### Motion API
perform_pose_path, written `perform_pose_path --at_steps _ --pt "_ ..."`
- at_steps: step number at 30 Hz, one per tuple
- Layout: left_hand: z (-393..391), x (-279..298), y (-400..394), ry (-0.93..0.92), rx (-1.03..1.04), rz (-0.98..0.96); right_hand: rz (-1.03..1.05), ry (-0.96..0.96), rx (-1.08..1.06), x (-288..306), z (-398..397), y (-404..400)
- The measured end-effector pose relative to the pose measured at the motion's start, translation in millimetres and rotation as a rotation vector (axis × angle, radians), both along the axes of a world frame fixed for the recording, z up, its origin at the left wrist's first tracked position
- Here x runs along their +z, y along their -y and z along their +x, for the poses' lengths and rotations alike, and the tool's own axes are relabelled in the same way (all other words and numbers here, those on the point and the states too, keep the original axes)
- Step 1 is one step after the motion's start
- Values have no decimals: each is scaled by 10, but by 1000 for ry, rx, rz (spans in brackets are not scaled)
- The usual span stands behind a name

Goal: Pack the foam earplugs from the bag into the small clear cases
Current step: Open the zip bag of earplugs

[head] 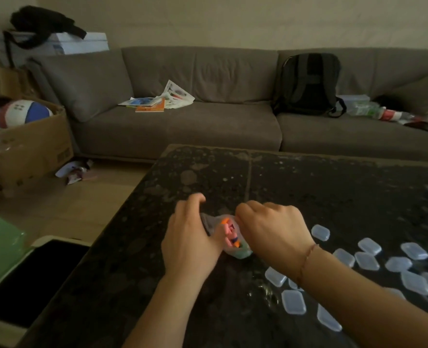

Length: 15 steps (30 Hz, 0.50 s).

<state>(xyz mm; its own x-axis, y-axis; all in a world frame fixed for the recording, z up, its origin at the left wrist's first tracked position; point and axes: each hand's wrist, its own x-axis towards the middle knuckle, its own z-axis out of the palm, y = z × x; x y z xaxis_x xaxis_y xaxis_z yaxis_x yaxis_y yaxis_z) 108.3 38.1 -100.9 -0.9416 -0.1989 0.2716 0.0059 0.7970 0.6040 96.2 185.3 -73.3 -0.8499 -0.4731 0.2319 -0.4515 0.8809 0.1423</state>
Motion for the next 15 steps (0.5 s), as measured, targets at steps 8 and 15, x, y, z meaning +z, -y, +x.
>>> perform_pose_path --at_steps 8,15 --pt "101 62 131 -26 1 -112 -46 93 -161 -27 182 53" --pt "112 24 454 10 -237 56 -393 524 -430 37 84 -44"
